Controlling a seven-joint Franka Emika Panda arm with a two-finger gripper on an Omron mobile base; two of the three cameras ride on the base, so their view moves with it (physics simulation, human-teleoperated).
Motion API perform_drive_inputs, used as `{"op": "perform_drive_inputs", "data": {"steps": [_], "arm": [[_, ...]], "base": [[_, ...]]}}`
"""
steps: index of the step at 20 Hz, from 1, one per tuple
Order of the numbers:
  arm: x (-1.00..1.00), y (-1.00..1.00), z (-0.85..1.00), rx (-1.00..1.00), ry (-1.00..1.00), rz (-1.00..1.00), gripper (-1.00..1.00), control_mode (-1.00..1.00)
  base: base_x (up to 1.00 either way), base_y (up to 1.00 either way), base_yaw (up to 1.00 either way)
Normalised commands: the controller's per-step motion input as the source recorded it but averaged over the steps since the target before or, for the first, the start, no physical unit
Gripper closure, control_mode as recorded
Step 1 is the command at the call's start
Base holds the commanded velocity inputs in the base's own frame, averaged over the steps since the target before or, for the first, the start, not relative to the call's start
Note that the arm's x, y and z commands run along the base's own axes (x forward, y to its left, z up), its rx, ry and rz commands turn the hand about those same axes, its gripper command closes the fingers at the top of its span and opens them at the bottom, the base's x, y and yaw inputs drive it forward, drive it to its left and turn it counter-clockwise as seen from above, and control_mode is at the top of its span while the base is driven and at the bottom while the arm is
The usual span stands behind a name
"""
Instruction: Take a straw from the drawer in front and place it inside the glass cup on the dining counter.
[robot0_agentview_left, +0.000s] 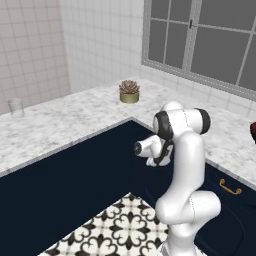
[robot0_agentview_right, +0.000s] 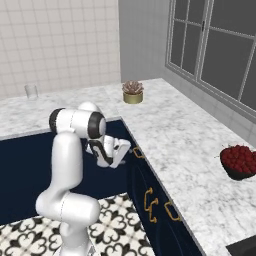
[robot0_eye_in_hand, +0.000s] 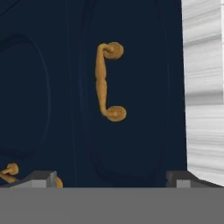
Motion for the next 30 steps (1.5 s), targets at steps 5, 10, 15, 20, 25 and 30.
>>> {"op": "perform_drive_inputs", "data": {"steps": [5, 10, 15, 20, 25, 30], "arm": [[0.29, 0.00, -0.15, -0.02, -0.03, 0.00, -1.00, -1.00], [0.45, 0.00, -0.32, -0.05, -0.01, 0.00, -1.00, -1.00], [0.49, 0.00, -0.18, -0.01, 0.00, 0.00, -1.00, -1.00], [0.40, -0.18, -0.09, 0.00, -0.01, 0.00, -1.00, -1.00], [0.18, -0.53, -0.17, 0.03, 0.00, 0.02, -1.00, -1.00], [0.12, -0.59, -0.40, 0.12, 0.01, 0.01, -1.00, -1.00]], "base": [[0.00, 0.00, 0.00], [0.00, 0.00, 0.00], [0.00, 0.00, 0.00], [0.00, 0.00, 0.00], [0.00, 0.00, 0.00], [0.00, 0.00, 0.00]]}}
